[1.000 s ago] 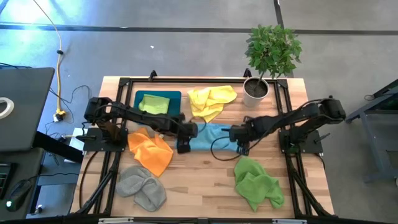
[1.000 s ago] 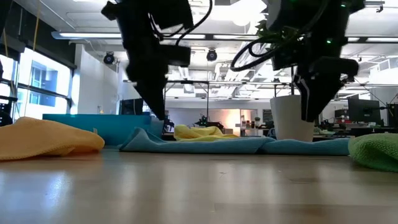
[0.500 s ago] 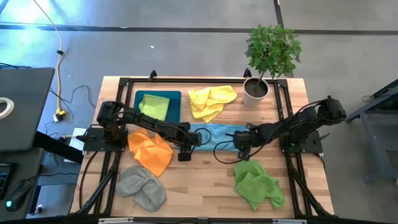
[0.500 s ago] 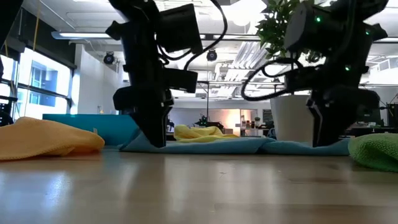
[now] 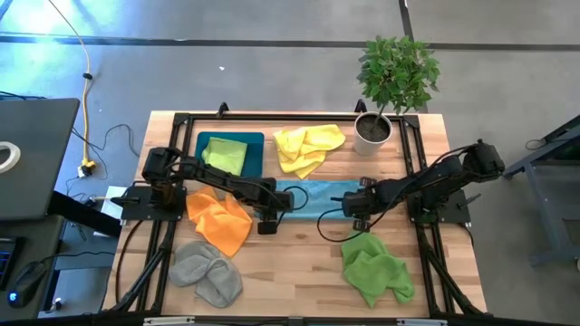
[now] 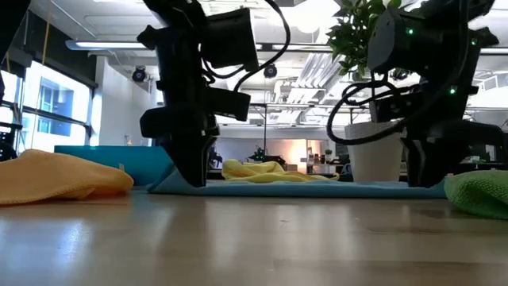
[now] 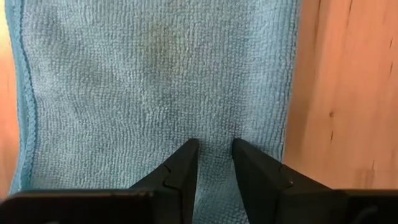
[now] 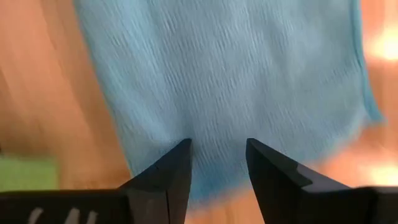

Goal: Fold microfiber towels
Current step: Fold the blue microfiber cloth

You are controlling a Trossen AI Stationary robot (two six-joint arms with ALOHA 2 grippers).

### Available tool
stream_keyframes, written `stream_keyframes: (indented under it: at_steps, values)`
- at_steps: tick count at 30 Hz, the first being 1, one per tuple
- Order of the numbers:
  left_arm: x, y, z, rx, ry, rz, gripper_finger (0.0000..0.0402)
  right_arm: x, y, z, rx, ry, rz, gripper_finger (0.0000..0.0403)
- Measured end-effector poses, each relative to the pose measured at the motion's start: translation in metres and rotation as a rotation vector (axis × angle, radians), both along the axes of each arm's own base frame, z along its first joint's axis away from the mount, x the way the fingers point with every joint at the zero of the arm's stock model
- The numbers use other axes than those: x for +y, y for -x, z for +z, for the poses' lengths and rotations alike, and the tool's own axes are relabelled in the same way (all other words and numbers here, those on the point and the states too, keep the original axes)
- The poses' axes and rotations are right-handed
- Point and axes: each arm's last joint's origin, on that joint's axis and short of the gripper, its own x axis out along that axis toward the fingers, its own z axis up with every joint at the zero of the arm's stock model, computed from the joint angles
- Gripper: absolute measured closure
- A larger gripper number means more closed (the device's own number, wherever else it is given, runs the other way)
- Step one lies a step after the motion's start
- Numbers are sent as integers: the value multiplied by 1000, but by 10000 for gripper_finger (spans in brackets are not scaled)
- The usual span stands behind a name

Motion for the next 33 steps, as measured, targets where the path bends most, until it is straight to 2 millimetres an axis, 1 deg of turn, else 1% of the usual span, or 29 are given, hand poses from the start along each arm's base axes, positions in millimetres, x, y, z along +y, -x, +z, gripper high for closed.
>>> stream_keyframes:
  at_steps: [3, 5, 7, 9, 11, 13, 17, 19, 23, 26, 30, 33]
  values:
    - [-1, -7, 8, 2, -2, -28, 308, 1, -4, 19, 20, 6, -4, 259]
    - [-2, -14, 20, -22, -15, -60, 308, 1, -6, 33, 16, 11, -28, 259]
    - [-2, -17, 28, -24, -33, -82, 308, 0, -6, 40, 4, 24, -63, 259]
    - [-2, -17, 31, 0, -40, -101, 308, -1, -6, 43, -49, 35, -122, 259]
    - [-2, -15, 31, 21, -44, -129, 308, -1, -3, 38, -60, 26, -179, 259]
    - [0, -10, 30, 79, -46, -149, 308, -2, 3, 30, -57, 20, -239, 259]
    - [7, -1, 21, 133, -45, -175, 308, -7, 17, 13, -89, -9, -358, 252]
    - [13, 2, 17, 150, -35, -166, 307, -9, 22, 8, -141, -29, -407, 248]
    - [24, 7, 5, 128, -30, -137, 307, -16, 31, 3, -252, -73, -485, 245]
    - [29, 11, 0, 100, -1, -112, 307, -22, 40, -3, -317, -111, -595, 244]
    - [30, 16, -6, 99, 28, -72, 307, -25, 44, -10, -403, -163, -678, 240]
    - [24, 16, -7, 96, 52, -62, 307, -25, 42, -13, -469, -199, -712, 221]
